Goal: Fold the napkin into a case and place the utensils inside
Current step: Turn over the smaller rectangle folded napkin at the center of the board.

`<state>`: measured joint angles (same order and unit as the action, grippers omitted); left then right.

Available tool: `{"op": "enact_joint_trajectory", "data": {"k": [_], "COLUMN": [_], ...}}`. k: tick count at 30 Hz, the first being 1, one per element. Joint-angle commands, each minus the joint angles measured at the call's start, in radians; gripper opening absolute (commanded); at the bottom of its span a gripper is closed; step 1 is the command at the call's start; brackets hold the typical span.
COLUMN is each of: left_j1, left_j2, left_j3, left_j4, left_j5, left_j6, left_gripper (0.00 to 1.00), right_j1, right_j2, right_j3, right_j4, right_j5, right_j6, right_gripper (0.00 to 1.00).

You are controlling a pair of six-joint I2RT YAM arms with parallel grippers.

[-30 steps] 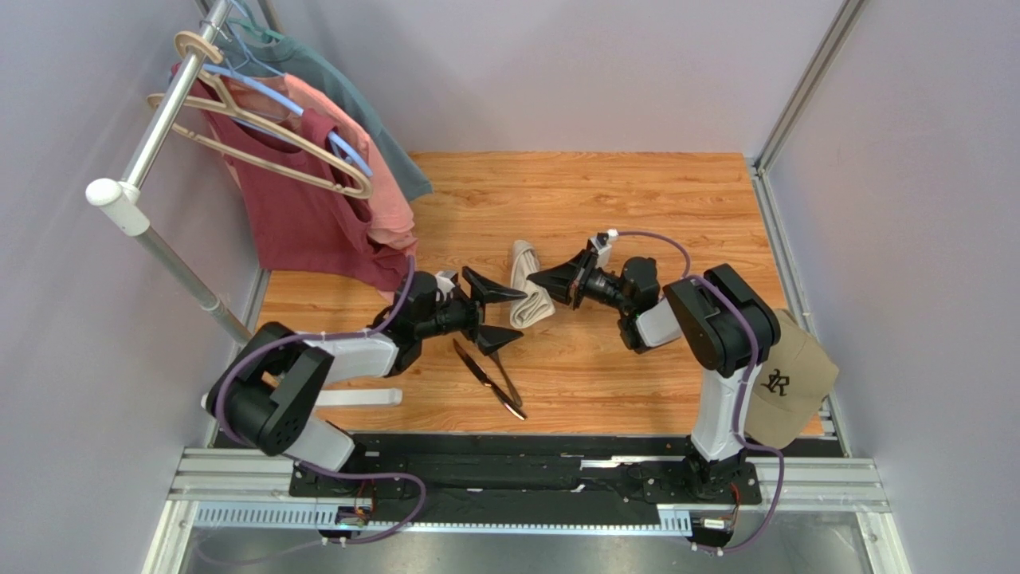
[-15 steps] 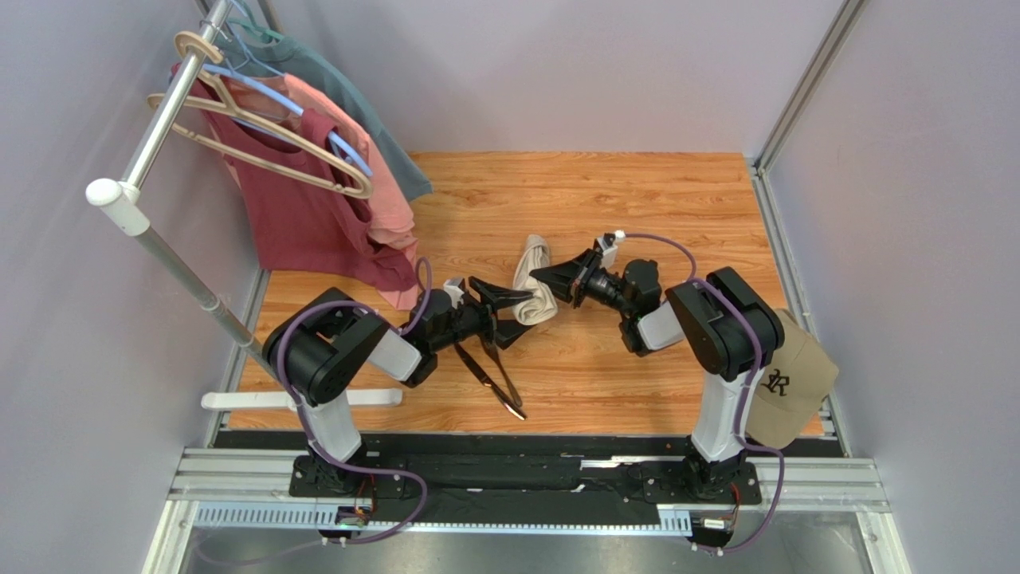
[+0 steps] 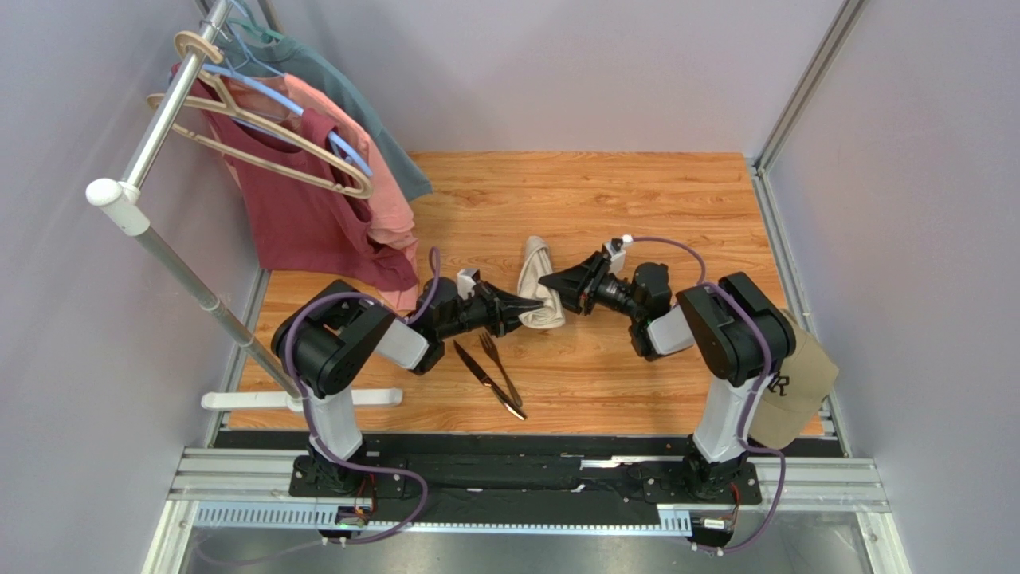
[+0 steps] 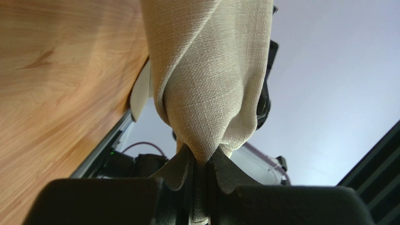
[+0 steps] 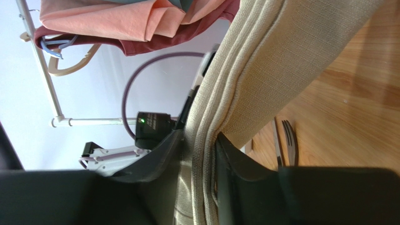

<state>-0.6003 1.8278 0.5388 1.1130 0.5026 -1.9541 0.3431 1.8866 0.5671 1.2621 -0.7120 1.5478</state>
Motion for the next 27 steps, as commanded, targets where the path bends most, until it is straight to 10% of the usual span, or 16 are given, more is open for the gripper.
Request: {"op": "enact_joint_trajectory", "data": {"k": [1,6,10,20,27], "left_j1": [0.008,-0.012,-0.045,-0.099,-0.095], "left_j2": [0.001,-0.038,-0.013,0.116,0.104], "left_j3": [0.143,0.269,0.371,0.471,0.451], "left_j4": [-0.145,-0.592,-0.887,-1.133,-1.108], "left_j5": [0.206,0.240,0.206,0.146,0.082], "left_j6": [0.240,0.679,0.894,1.123,1.118], "left_gripper": [0.04,0.04,0.04,0.09,0.43], "right_j1": [-0.052,-0.101,-0.125,-0.127,-0.116], "right_j2": [-0.167,-0.367,-0.432,-0.466,-0.462], "right_j3": [-0.007,0.123,0.180,0.204,0.218], "right_j4": [-0.350,-1.240,-1.496,-1.577,-1.465], "right_j5": [-0.089,0.095,0.281,0.405,0.261], "right_j6": [-0.240,-0.739,-0.857,-1.032,-1.037], "right_gripper": [0.47,0.57,0.59,0.62,0.57]}}
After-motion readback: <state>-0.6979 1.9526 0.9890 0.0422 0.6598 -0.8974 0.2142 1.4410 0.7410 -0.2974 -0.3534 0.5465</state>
